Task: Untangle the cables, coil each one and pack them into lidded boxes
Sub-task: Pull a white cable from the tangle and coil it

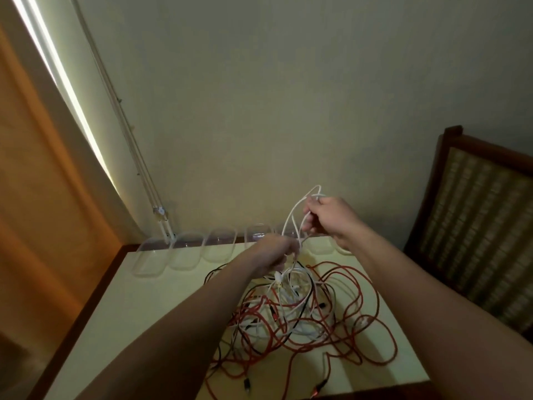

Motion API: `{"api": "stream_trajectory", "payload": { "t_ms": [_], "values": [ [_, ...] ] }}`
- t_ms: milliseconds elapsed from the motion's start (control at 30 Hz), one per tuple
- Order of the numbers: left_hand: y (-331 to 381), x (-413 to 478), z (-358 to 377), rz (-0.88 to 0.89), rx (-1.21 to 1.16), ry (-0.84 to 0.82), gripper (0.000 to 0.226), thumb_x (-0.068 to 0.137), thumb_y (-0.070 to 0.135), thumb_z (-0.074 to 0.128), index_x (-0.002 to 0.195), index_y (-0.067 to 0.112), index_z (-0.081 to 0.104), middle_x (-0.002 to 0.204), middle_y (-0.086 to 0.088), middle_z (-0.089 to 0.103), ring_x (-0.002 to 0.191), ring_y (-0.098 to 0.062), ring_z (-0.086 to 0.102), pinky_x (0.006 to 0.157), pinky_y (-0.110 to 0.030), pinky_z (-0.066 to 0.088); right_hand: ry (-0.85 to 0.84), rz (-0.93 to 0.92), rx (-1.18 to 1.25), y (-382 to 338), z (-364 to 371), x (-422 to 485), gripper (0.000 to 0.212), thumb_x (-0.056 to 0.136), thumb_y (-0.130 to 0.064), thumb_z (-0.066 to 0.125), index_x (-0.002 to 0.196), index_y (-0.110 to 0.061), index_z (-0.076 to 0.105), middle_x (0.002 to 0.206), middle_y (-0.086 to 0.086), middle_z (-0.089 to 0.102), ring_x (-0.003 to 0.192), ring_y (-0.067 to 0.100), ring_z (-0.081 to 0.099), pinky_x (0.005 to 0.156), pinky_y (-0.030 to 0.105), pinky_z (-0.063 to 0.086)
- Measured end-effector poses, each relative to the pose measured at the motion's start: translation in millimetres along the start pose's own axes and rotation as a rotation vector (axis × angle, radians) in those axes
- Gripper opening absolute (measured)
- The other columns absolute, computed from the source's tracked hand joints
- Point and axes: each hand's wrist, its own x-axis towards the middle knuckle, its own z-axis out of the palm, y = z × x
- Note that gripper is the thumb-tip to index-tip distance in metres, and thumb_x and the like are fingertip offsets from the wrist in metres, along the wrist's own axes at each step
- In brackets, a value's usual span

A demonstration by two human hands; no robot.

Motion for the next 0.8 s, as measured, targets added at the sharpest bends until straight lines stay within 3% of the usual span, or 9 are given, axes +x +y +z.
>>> {"api": "stream_trajectory", "payload": {
  "t_ms": [67, 133, 267, 367, 433, 500, 600, 700, 800],
  "values": [
    [-1.8, -1.9, 3.8, 0.089, 0.21, -0.006, 0.013, 0.087, 0.002, 0.064, 0.097, -0.002, 0.072, 0.084, 0.0, 0.064, 0.053, -0.006, 0.047, 0.048, -0.019, 0.039, -0.028, 0.052, 0.179, -13.6, -1.3, -0.8, 0.031, 0.11, -0.019, 0.04, 0.086, -0.006, 0.054, 0.06, 0.007, 0.05, 0.056, 0.02, 0.059, 0.05, 0.023, 0.045],
    [-4.9, 2.0, 5.9, 0.163, 0.359, 0.03, 0.02, 0.092, 0.02, 0.07, 0.104, 0.004, 0.076, 0.089, -0.001, 0.069, 0.072, -0.008, 0.06, 0.065, -0.021, 0.049, -0.04, 0.064, 0.302, -22.6, -4.2, -0.9, 0.031, 0.11, -0.021, 0.04, 0.085, -0.007, 0.053, 0.057, 0.004, 0.05, 0.053, 0.017, 0.06, 0.047, 0.02, 0.046],
    [6.1, 8.0, 6.0, 0.273, 0.462, 0.188, 0.033, 0.099, 0.038, 0.059, 0.092, 0.012, 0.079, 0.071, -0.001, 0.06, 0.054, -0.009, 0.047, 0.053, -0.025, 0.038, 0.039, -0.01, 0.369, -24.1, -11.9, -8.0, 0.033, 0.108, -0.029, 0.047, 0.092, -0.005, 0.062, 0.068, 0.005, 0.06, 0.06, 0.016, 0.064, 0.055, 0.025, 0.052],
    [26.4, 8.8, -0.6, 0.243, 0.347, 0.256, 0.039, 0.097, 0.039, 0.062, 0.072, 0.011, 0.073, 0.052, 0.002, 0.052, 0.046, -0.013, 0.041, 0.047, -0.024, 0.033, 0.134, -0.095, 0.113, -2.5, -8.7, -12.2, 0.048, 0.106, -0.043, 0.045, 0.096, -0.002, 0.066, 0.076, 0.01, 0.065, 0.06, 0.018, 0.06, 0.05, 0.029, 0.05],
    [43.2, 8.5, -6.2, 0.233, 0.266, 0.27, 0.038, 0.097, 0.037, 0.064, 0.067, 0.013, 0.07, 0.041, 0.008, 0.047, 0.043, -0.013, 0.038, 0.046, -0.023, 0.031, 0.133, -0.147, -0.105, 21.0, -1.0, -14.3, 0.043, 0.106, -0.042, 0.042, 0.096, -0.008, 0.067, 0.082, 0.015, 0.067, 0.062, 0.019, 0.06, 0.053, 0.034, 0.05],
    [61.4, 8.5, -11.2, 0.267, 0.203, 0.255, 0.032, 0.096, 0.034, 0.064, 0.081, 0.01, 0.078, 0.053, 0.001, 0.053, 0.043, -0.015, 0.038, 0.046, -0.023, 0.032, 0.05, -0.176, -0.263, 41.8, 6.2, -18.3, 0.028, 0.104, -0.033, 0.047, 0.1, -0.014, 0.067, 0.091, 0.012, 0.068, 0.071, 0.017, 0.061, 0.059, 0.035, 0.049],
    [82.6, 6.1, -15.8, 0.288, 0.146, 0.273, 0.027, 0.093, 0.028, 0.067, 0.09, 0.003, 0.079, 0.073, -0.006, 0.053, 0.041, -0.016, 0.036, 0.042, -0.021, 0.029, -0.135, -0.199, -0.439, 60.8, 16.6, -24.4, 0.018, 0.098, -0.026, 0.056, 0.111, -0.023, 0.069, 0.103, -0.006, 0.066, 0.084, 0.009, 0.061, 0.067, 0.024, 0.042],
    [96.5, 1.0, -19.5, 0.236, -0.031, 0.254, 0.024, 0.093, 0.015, 0.065, 0.097, -0.006, 0.074, 0.068, -0.005, 0.046, 0.04, -0.015, 0.032, 0.04, -0.02, 0.026, -0.144, -0.222, -0.501, 75.6, 27.2, -23.6, 0.015, 0.097, -0.025, 0.06, 0.106, -0.023, 0.072, 0.095, -0.011, 0.067, 0.072, -0.002, 0.059, 0.063, 0.014, 0.04],
    [102.7, -2.6, -20.4, 0.197, -0.13, 0.236, 0.014, 0.093, 0.008, 0.062, 0.093, 0.0, 0.073, 0.069, -0.006, 0.044, 0.041, -0.012, 0.028, 0.041, -0.022, 0.025, -0.077, -0.217, -0.494, 83.0, 32.1, -19.0, 0.019, 0.1, -0.023, 0.061, 0.088, -0.014, 0.073, 0.081, -0.01, 0.07, 0.063, -0.005, 0.062, 0.061, 0.009, 0.044]
  ]
}}
